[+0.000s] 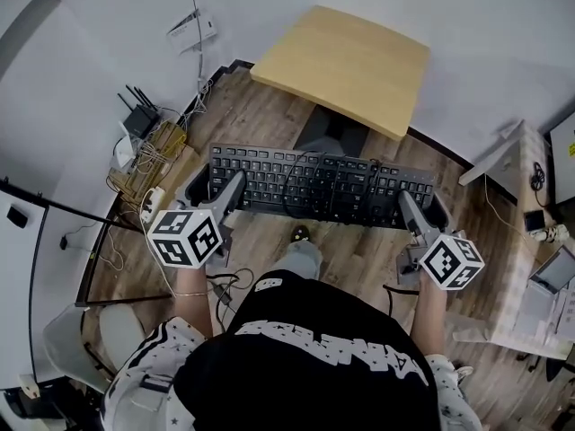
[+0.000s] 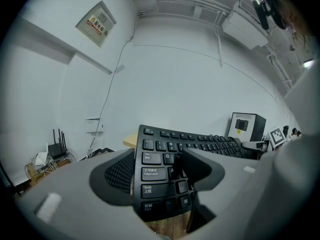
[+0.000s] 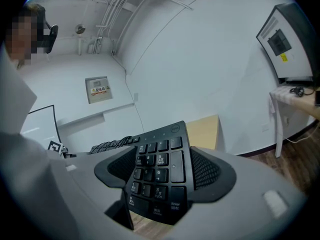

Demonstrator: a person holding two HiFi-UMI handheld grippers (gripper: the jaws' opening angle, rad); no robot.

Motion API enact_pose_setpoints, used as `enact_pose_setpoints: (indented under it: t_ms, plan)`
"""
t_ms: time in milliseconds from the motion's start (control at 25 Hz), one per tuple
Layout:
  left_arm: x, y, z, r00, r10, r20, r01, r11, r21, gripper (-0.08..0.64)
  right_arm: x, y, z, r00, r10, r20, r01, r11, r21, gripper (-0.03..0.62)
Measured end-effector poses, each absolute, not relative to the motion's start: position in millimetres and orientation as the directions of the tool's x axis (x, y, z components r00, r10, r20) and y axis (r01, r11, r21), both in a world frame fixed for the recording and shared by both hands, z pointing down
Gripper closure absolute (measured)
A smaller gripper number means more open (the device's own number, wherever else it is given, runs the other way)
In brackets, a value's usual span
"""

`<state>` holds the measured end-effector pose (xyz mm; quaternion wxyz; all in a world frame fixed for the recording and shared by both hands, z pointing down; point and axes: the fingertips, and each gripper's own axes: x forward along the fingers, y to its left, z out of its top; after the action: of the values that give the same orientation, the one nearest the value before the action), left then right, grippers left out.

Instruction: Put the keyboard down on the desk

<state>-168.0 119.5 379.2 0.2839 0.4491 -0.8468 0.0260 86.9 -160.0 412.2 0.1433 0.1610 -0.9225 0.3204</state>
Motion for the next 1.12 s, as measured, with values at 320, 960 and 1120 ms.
enact_pose_setpoints:
  t_ms: [320,960,1120]
  plan:
    - [-169.3,119.4,382.9,-0.427,-0.75,0.505,-0.775,0.592,0.223,0.282,88.1,-158.1,410.5,-0.902,-0.214,0.376,-0.4,0.744,-0.535,0.252]
    - [-182.7,104.0,380.3,-0.349,-0.78,0.52,-0.819,0.523,0.235,0.282,100.3,-147.9,406.1,-0.865,-0.292,0.407,-0.485,0.691,-0.535,0.252]
    - [-184.6,104.4,386.3,-0.358,-0.796,0.488,-0.816,0.521,0.25,0.281,97.0,-149.6,403.7,-0.87,-0.301,0.391,-0.477,0.713,-0.514,0.252]
